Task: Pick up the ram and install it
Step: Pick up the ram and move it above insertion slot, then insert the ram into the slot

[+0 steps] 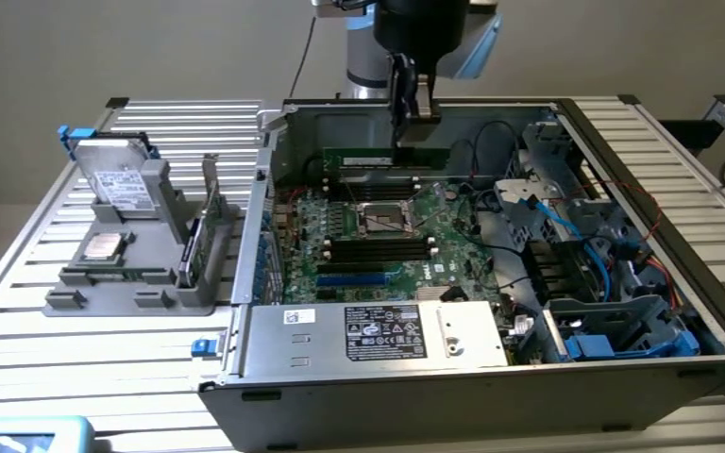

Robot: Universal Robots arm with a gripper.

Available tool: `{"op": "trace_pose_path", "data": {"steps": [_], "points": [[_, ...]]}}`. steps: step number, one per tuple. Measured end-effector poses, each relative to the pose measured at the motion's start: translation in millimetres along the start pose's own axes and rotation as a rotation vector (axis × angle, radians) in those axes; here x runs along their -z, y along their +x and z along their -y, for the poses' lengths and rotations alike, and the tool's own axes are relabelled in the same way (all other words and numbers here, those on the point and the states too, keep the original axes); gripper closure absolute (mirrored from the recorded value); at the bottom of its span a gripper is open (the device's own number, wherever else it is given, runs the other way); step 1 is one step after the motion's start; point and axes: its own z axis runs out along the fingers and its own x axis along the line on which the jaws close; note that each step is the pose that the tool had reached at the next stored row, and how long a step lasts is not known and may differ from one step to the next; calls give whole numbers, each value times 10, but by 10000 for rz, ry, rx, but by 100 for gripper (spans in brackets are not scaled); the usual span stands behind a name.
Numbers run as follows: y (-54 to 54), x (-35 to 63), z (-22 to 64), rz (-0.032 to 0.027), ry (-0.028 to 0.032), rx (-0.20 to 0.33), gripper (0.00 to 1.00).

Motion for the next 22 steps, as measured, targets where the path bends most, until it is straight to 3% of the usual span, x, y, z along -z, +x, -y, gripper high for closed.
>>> {"op": "trace_pose_path", "data": {"steps": [10, 15, 21, 22], "points": [[-377, -69, 10, -63, -2, 3, 86], [-422, -126, 12, -77, -1, 18, 86], [-422, -161, 12, -219, -1, 54, 86], [-422, -161, 12, -221, -1, 55, 86]]}}
